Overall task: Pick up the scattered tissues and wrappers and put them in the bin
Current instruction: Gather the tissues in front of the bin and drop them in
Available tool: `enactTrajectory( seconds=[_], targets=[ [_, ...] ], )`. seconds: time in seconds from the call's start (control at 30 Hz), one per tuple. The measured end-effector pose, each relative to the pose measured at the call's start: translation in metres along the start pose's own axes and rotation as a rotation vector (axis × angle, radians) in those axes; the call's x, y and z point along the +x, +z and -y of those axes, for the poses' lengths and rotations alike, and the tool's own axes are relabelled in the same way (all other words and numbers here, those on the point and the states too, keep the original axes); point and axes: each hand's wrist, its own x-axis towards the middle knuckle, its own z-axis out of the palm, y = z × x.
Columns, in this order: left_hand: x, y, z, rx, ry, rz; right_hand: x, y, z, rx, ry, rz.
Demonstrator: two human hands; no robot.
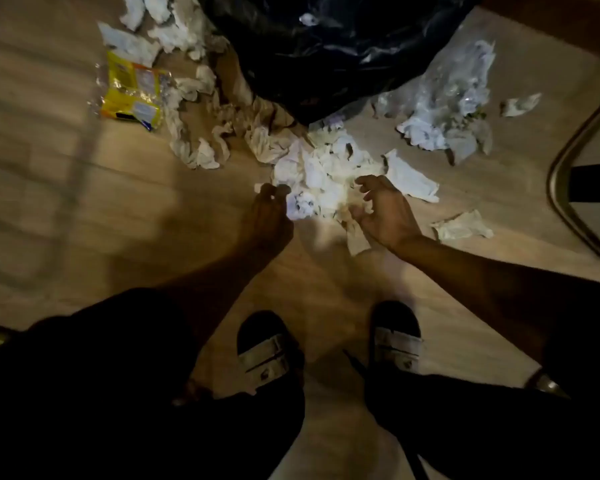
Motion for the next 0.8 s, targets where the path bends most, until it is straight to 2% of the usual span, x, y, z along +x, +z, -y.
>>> enactTrajectory(
  seconds=[0.1, 0.17, 0.23, 0.3, 0.37, 0.43, 0.5, 0.6, 0.73, 0.8],
  targets=[
    [0.015, 0.028, 0.009, 0.008, 0.183, -0.199, 0.021, 0.016, -0.008, -0.197, -0.211, 0.037],
    [0.032, 0.038, 0.016, 0.096, 0.409, -0.284, 0.044, 0.017, -0.012, -0.366, -0.370, 0.007],
    [0.055, 0.037, 0.027, 0.239, 0.623, -0.305, 0.070, 0.012, -0.016, -0.544, -0.486, -0.015],
    [0.077, 0.034, 0.039, 0.440, 0.745, -0.251, 0.091, 0.001, -0.023, -0.718, -0.513, 0.042],
    [0.089, 0.031, 0.048, 0.601, 0.755, -0.168, 0.100, -0.012, -0.026, -0.758, -0.503, 0.158],
    [0.093, 0.025, 0.048, 0.668, 0.754, -0.062, 0.099, -0.022, -0.025, -0.692, -0.509, 0.290],
    [0.091, 0.005, 0.039, 0.713, 0.741, 0.028, 0.095, -0.029, -0.021, -0.722, -0.540, 0.334],
    [0.083, -0.027, 0.020, 0.654, 0.741, 0.080, 0.081, -0.047, -0.016, -0.694, -0.585, 0.252],
    [0.070, -0.031, 0.003, 0.444, 0.598, -0.068, 0.059, -0.071, -0.032, -0.530, -0.480, 0.030],
    [0.062, -0.026, -0.002, 0.453, 0.632, -0.153, 0.050, -0.075, -0.047, -0.586, -0.418, 0.009]
  ],
)
